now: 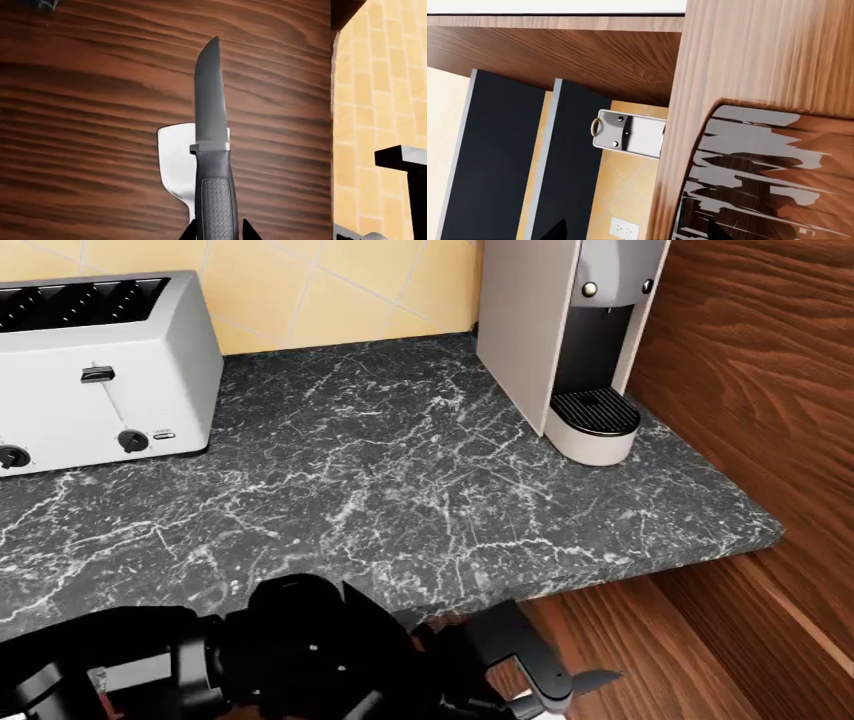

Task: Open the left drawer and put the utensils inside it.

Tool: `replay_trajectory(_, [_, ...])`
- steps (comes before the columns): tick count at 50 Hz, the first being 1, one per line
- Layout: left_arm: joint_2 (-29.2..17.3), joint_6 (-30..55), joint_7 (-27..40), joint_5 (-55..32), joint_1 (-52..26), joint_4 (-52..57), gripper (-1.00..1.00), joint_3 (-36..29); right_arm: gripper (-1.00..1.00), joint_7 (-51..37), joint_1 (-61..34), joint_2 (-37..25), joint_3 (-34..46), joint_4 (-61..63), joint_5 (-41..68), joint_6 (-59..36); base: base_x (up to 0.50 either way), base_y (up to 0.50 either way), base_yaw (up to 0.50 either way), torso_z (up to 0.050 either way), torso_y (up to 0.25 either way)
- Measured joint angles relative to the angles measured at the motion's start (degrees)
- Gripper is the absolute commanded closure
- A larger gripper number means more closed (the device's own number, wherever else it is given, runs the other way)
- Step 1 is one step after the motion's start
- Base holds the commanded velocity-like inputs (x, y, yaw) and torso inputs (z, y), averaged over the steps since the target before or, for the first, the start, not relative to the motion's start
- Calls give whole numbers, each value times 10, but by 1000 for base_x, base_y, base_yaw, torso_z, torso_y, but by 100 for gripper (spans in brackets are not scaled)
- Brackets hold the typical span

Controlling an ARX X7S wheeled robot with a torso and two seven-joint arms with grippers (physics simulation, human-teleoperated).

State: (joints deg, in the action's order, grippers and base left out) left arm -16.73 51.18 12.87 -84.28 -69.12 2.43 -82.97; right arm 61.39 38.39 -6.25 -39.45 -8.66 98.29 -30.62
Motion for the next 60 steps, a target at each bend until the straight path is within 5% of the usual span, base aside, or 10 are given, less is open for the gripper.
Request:
replay_trajectory(48, [62,-14,-82,83,61,-170,100,-69,-100,2,1,-2,4,-1,2,2,0,0,0,0,0])
replay_trajectory(49, [63,-13,-83,83,61,-171,-100,-70,-100,2,1,-2,4,-1,2,2,0,0,0,0,0])
replay_trajectory(60, [61,9,-66,71,53,-159,-100,-72,-100,2,1,-2,4,-2,3,3,0,0,0,0,0])
